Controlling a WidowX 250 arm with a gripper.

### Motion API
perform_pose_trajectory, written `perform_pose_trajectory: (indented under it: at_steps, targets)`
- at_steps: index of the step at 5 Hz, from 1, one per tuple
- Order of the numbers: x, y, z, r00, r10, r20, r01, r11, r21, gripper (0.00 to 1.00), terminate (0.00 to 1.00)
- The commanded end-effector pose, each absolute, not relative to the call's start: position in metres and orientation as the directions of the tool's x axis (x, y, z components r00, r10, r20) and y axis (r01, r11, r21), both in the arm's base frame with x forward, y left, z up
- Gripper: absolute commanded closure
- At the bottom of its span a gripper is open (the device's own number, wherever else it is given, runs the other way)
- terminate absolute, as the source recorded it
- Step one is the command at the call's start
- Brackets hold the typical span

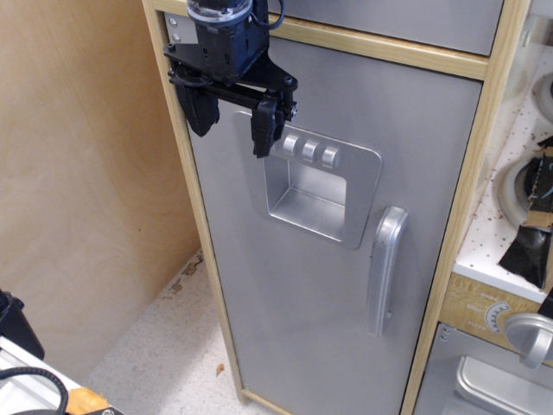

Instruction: Open fridge

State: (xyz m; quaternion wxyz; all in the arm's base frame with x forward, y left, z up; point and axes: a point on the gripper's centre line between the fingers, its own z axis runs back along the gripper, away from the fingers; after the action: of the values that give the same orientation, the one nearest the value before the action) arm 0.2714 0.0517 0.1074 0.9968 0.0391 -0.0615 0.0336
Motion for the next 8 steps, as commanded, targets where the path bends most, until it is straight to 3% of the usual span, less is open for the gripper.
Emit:
perform_pose_trajectory:
  at_steps: [1,2,4,5,7,8]
  targets:
    - [0.271,0.052,0.107,0.99,0.062,0.125,-0.072,0.995,0.074,0.0,0.0]
    - [0.259,0.023,0.084,0.983,0.149,0.108,-0.151,0.988,0.011,0.0,0.0]
    - [0.255,-0.034,0.048,0.96,0.196,0.2,-0.189,0.98,-0.055,0.0,0.0]
    - [0.268,-0.049,0.037,0.949,0.161,0.273,-0.152,0.987,-0.054,0.0,0.0]
    - [0.297,-0.07,0.024,0.952,0.101,0.289,-0.068,0.99,-0.12,0.0,0.0]
    - [0.31,-0.066,0.022,0.953,0.058,0.299,-0.027,0.994,-0.106,0.0,0.0]
